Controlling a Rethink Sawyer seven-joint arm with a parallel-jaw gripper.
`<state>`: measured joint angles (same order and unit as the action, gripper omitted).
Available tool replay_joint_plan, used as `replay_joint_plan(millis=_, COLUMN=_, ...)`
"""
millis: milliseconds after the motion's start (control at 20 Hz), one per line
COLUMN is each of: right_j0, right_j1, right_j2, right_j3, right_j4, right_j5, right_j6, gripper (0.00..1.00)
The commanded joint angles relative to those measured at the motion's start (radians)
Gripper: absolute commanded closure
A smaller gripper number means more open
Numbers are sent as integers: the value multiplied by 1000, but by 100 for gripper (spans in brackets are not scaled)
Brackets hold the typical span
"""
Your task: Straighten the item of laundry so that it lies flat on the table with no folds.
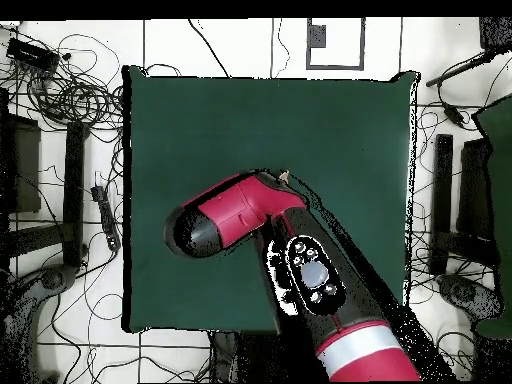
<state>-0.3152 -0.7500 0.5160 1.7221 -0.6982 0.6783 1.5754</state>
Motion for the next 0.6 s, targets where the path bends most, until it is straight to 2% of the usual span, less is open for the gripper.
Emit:
replay_joint_plan(millis=50, right_j0=-5, right_j1=102, right_j2=115, right_j3=-41, right_j4=-10, right_j5=112, right_j6=-267, gripper=0)
replay_joint_plan(millis=600, right_j0=-3, right_j1=102, right_j2=122, right_j3=-43, right_j4=-20, right_j5=123, right_j6=-265, gripper=0)
